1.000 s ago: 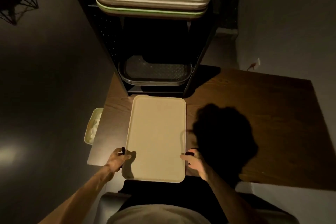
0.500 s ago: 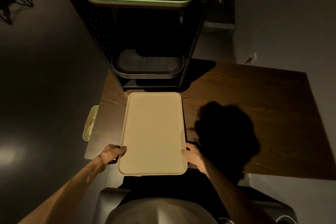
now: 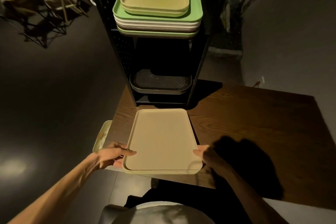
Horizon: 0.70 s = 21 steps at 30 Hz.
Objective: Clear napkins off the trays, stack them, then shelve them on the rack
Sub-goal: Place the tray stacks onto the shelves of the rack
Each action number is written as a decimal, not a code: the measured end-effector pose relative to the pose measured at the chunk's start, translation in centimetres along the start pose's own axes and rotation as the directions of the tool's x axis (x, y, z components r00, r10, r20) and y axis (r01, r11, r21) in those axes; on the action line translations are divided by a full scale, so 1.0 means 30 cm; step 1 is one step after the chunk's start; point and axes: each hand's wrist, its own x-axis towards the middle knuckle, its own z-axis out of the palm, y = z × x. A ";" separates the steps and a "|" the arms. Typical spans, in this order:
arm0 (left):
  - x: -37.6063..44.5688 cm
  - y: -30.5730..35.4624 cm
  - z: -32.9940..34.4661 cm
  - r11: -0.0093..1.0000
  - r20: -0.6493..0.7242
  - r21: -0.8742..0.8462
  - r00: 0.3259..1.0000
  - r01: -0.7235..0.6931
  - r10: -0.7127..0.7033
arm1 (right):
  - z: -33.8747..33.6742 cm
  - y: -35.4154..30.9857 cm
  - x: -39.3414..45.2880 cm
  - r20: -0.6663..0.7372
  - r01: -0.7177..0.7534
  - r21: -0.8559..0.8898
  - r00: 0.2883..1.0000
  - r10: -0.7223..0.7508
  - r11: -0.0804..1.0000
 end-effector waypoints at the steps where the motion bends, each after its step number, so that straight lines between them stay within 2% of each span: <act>1: -0.023 0.010 0.002 1.000 0.032 0.005 0.999 -0.008 0.008 | -0.008 -0.005 -0.011 -0.006 0.000 0.000 1.000 0.000 1.000; 5: -0.099 0.047 0.001 0.999 0.090 0.023 0.995 -0.040 0.038 | -0.029 -0.036 -0.074 -0.007 0.021 0.016 1.000 -0.021 1.000; 10: -0.119 0.086 -0.014 0.998 0.158 -0.020 0.986 -0.056 0.059 | -0.041 -0.034 -0.058 0.004 0.193 0.030 0.981 -0.193 0.981; 14: -0.057 0.078 -0.035 0.994 0.071 -0.091 0.996 -0.053 0.060 | -0.045 -0.048 -0.007 -0.003 0.207 0.064 0.978 -0.208 0.976; 21: 0.066 0.050 -0.011 0.970 -0.136 -0.237 0.990 -0.053 0.021 | -0.008 -0.069 0.140 -0.083 0.094 0.097 0.993 -0.086 0.991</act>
